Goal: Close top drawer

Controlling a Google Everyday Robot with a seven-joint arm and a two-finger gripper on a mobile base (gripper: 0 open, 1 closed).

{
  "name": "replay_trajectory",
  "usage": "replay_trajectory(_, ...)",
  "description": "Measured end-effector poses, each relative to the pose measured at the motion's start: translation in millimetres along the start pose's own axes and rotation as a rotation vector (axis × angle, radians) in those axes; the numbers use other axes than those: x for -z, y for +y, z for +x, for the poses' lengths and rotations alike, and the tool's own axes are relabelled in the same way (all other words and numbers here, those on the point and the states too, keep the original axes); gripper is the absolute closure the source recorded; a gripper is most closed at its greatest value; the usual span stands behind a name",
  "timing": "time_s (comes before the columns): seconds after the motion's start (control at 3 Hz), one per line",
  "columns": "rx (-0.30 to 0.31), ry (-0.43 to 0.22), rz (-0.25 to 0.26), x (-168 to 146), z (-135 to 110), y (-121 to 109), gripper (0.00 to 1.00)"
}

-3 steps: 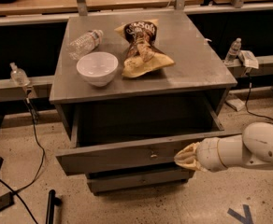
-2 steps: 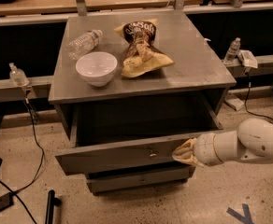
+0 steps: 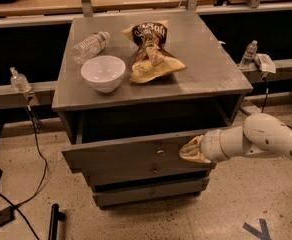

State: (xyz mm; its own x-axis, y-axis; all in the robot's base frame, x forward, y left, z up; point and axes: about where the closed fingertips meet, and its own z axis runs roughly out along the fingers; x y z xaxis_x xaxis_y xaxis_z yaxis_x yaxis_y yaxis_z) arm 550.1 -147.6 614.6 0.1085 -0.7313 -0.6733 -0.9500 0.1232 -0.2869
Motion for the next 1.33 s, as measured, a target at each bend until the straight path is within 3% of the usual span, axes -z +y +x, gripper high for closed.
replay_trajectory(0.67,0.05,0.015,-0.011,-11,-2,-41,1.0)
replay_trajectory(1.0,0.066,-0.031,0.001,-17,-1,-63,1.0)
replay_trajectory(1.33,0.069,-0.051,0.007,-18,-2,-63,1.0)
